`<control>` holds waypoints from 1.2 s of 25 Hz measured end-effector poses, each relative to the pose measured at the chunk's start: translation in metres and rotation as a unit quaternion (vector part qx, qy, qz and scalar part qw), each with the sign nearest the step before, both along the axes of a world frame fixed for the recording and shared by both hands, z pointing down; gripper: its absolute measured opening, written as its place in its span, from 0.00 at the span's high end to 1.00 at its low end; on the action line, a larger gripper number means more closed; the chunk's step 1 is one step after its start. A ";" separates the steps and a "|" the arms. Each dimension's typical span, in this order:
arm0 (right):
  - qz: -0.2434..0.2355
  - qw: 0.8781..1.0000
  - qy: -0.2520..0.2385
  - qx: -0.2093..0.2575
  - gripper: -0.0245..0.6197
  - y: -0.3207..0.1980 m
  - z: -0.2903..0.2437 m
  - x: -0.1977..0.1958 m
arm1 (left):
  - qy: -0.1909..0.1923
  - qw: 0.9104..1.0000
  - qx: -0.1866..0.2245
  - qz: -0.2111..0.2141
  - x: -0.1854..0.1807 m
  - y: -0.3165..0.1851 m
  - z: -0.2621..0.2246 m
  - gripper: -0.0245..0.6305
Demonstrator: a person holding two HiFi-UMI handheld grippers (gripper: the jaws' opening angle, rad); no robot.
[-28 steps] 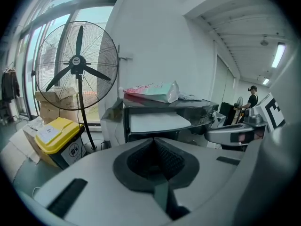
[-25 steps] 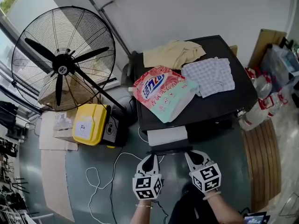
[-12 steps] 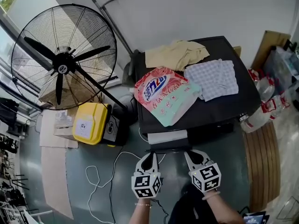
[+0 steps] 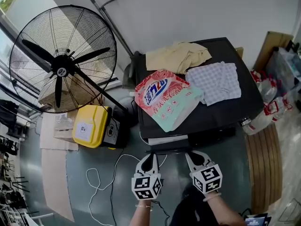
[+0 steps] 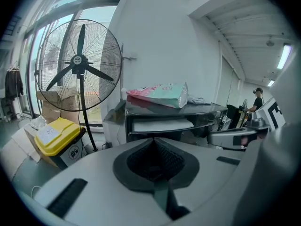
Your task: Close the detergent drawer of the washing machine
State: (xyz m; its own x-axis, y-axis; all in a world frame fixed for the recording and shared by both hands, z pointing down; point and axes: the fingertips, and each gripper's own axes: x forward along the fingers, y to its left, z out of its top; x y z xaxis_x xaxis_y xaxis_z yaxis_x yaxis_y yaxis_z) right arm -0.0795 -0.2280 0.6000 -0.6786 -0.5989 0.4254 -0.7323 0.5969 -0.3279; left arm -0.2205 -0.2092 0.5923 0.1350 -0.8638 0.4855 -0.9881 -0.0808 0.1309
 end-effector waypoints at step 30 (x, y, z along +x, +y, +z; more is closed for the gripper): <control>0.033 0.999 -0.039 0.005 0.92 -0.045 -0.010 0.004 | 0.020 0.999 0.003 -0.044 -0.008 -0.042 -0.005 0.93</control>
